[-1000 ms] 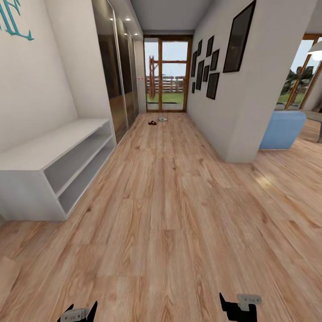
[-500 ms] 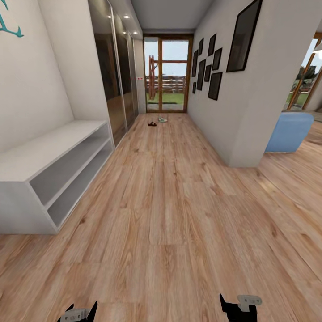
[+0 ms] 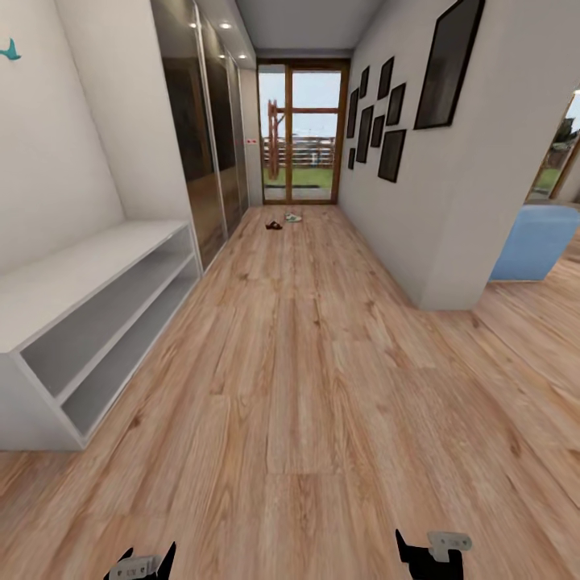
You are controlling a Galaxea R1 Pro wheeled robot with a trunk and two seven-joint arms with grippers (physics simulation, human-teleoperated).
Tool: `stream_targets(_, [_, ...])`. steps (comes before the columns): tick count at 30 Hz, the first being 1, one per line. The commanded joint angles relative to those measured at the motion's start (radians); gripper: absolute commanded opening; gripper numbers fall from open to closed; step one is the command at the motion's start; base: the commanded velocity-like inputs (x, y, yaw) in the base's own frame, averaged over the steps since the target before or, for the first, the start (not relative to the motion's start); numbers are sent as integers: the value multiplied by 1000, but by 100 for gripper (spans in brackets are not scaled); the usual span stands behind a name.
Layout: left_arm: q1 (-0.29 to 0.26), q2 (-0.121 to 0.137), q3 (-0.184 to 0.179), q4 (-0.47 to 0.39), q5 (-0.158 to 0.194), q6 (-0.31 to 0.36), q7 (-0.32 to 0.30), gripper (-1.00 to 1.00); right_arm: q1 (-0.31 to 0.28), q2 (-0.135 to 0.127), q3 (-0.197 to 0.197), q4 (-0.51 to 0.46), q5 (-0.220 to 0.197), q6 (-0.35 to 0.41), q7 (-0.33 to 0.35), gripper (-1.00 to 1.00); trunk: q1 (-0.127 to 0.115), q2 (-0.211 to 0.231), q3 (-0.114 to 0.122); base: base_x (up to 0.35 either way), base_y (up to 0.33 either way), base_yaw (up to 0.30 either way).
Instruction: Pick up the two gym shoes and the two sandals from the corridor floor and place them onto the hallstand (shoe rack) in the corridor, making sure they are on the rack and not on the floor. Arrange them so the two gym shoes are next to each other and the two sandals are next to each other.
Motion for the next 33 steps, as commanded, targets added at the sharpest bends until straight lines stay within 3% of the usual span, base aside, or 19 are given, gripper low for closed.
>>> stream_targets(1, [-1,0,2,1,10,0,-10,100,-1,0,-8,1,-1,-3,9,100,0,0,-1,338,0,0])
stream_targets(33, [-1,-2,1,1,10,0,-11,100,-1,0,-8,1,-2,-4,9,100,0,0,-1,338,0,0])
